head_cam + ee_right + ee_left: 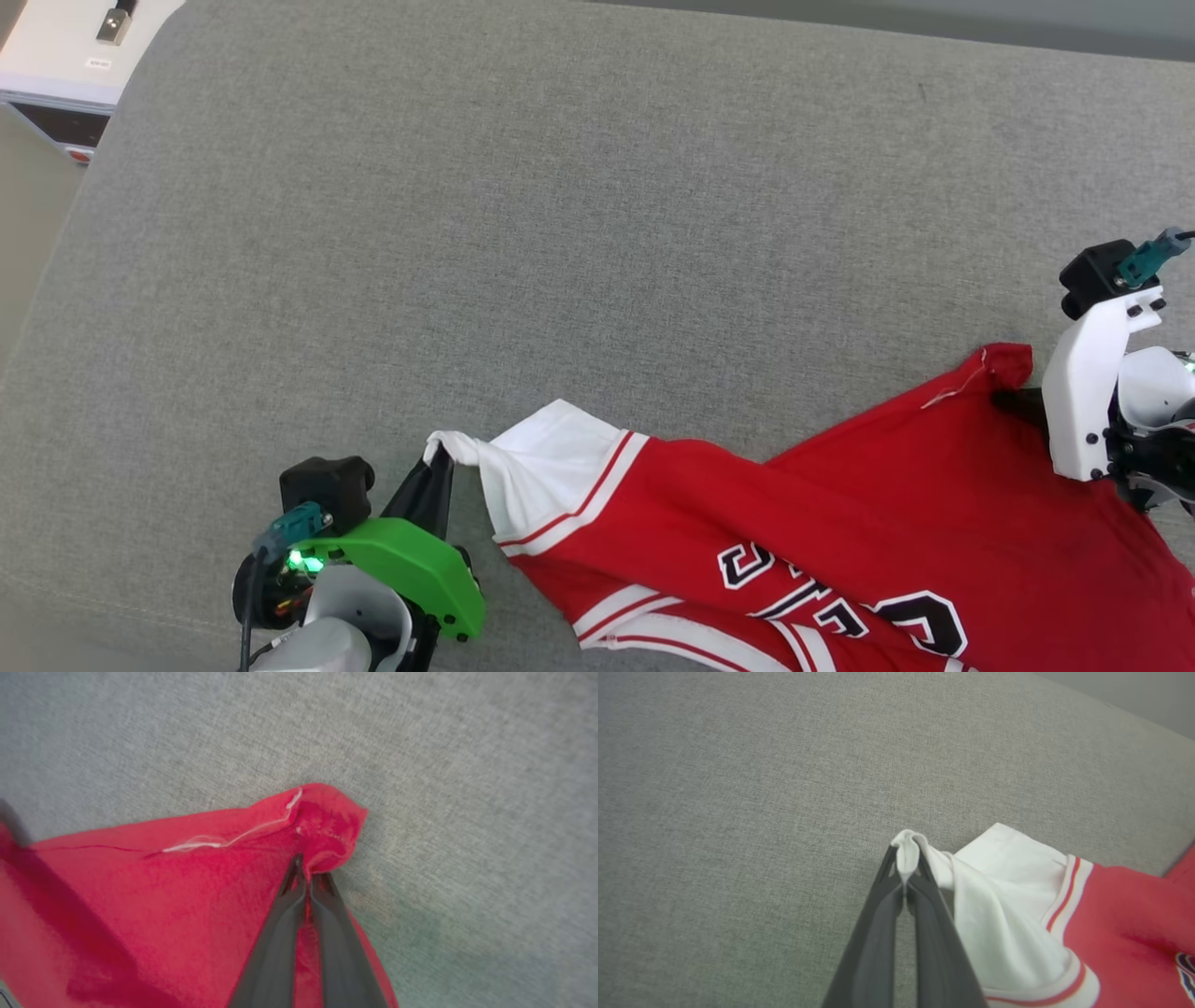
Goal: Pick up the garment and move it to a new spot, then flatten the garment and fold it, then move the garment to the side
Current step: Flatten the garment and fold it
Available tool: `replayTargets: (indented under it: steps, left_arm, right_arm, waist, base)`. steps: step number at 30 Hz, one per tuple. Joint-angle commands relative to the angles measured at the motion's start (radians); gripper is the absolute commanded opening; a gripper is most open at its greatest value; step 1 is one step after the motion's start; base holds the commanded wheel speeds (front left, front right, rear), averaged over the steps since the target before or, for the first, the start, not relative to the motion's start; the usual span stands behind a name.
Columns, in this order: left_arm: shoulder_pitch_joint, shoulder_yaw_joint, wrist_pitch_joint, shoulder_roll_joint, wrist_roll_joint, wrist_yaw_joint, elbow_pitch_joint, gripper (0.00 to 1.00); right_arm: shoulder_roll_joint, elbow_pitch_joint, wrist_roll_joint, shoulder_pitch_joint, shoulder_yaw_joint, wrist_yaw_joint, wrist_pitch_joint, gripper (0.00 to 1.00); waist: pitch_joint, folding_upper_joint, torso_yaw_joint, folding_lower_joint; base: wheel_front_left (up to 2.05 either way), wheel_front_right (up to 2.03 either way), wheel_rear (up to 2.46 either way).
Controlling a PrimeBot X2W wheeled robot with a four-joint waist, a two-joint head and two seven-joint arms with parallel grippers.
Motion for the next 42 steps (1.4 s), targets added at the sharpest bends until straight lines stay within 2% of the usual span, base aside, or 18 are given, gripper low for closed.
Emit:
replayTargets:
  steps: [1, 8, 16, 20, 27, 34, 42]
  left_arm:
    - [-0.025, 0.006, -0.011, 0.001, -0.004, -0.006, 0.007, 0.00]
    - [-0.046, 0.026, -0.022, 0.027, 0.002, -0.009, 0.006, 0.00]
    - [-0.199, 0.061, 0.001, 0.067, 0.019, -0.045, 0.040, 0.00]
    - [-0.340, 0.082, -0.001, 0.061, 0.035, -0.076, 0.089, 0.00]
    - [-0.613, 0.114, -0.019, 0.001, 0.042, -0.129, 0.241, 0.00]
    - [-0.925, 0.144, -0.036, -0.032, 0.075, -0.156, 0.432, 0.00]
    - [-1.199, 0.149, -0.041, -0.029, 0.124, -0.175, 0.615, 0.00]
  right_arm:
    - [0.024, 0.024, 0.010, 0.022, 0.033, 0.000, -0.006, 0.00]
    - [0.024, 0.055, -0.007, -0.038, -0.019, 0.000, -0.151, 0.00]
    - [0.070, 0.131, -0.071, -0.127, -0.100, 0.000, -0.291, 0.00]
    - [0.100, 0.173, -0.108, -0.199, -0.126, 0.000, -0.341, 0.00]
    - [0.133, 0.238, -0.164, -0.362, -0.156, 0.000, -0.423, 0.00]
    - [0.184, 0.312, -0.225, -0.597, -0.187, 0.000, -0.516, 0.00]
    - [0.234, 0.418, -0.268, -0.836, -0.205, 0.000, -0.603, 0.00]
  waist:
    - [-0.008, 0.0000, -0.002, 0.0000]
    - [-0.057, 0.0000, -0.018, 0.0000]
    - [-0.105, 0.0000, -0.055, 0.0000]
    - [-0.113, 0.0000, -0.073, 0.0000]
    - [-0.095, 0.0000, -0.093, 0.0000]
    - [-0.023, 0.0000, -0.130, 0.0000]
    - [0.053, 0.0000, -0.172, 0.0000]
  base:
    - [0.00, 0.00, 0.00]
    - [0.00, 0.00, 0.00]
    - [0.00, 0.00, 0.00]
    - [0.00, 0.00, 0.00]
    - [0.00, 0.00, 0.00]
    - [0.00, 0.00, 0.00]
    - [0.00, 0.00, 0.00]
